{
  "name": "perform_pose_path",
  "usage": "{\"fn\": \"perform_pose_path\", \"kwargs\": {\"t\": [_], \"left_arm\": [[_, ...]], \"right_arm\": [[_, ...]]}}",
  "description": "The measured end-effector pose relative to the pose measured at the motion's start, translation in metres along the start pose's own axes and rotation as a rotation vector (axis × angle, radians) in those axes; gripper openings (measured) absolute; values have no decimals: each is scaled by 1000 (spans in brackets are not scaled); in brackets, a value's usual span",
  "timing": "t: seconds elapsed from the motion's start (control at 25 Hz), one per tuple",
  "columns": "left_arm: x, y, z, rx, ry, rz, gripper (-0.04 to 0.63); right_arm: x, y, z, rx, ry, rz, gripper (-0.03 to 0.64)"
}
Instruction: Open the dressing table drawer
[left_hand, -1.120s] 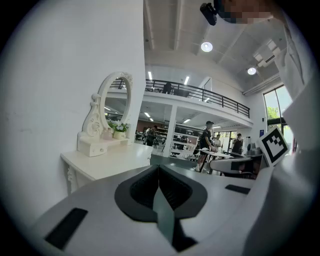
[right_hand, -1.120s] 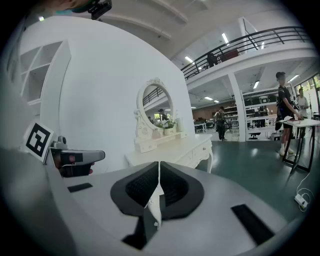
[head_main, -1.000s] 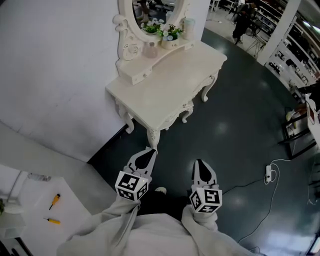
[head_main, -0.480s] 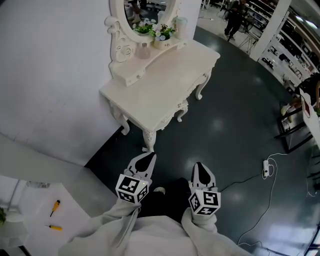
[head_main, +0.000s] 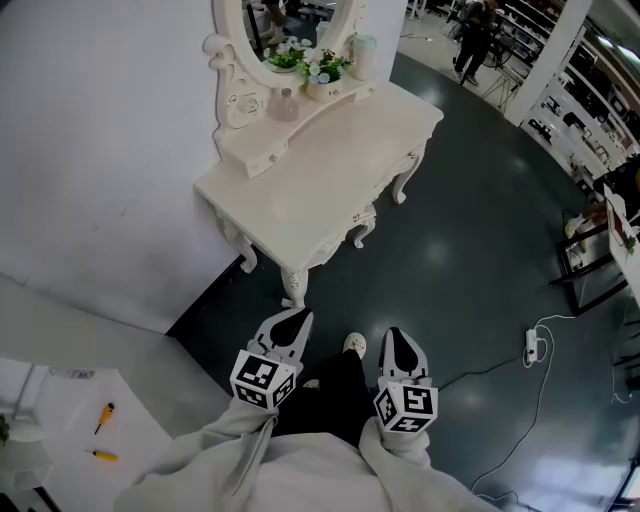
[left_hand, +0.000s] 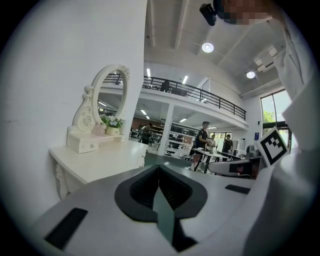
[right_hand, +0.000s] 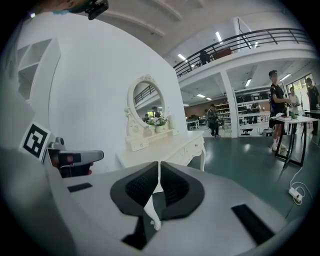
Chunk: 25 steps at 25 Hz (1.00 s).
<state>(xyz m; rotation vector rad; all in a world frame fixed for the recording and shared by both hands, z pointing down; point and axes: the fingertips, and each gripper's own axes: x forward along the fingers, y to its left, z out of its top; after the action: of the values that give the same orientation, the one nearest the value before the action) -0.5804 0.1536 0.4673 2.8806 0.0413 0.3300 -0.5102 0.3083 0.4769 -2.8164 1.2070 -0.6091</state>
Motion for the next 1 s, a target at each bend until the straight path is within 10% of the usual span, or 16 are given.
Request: {"fn": "perform_pose_path", "kwargs": {"t": [1.0], "left_arm": [[139, 33, 51, -20, -16, 110, 15]], "right_arm": [[129, -85, 68, -22, 36, 100, 38]]}}
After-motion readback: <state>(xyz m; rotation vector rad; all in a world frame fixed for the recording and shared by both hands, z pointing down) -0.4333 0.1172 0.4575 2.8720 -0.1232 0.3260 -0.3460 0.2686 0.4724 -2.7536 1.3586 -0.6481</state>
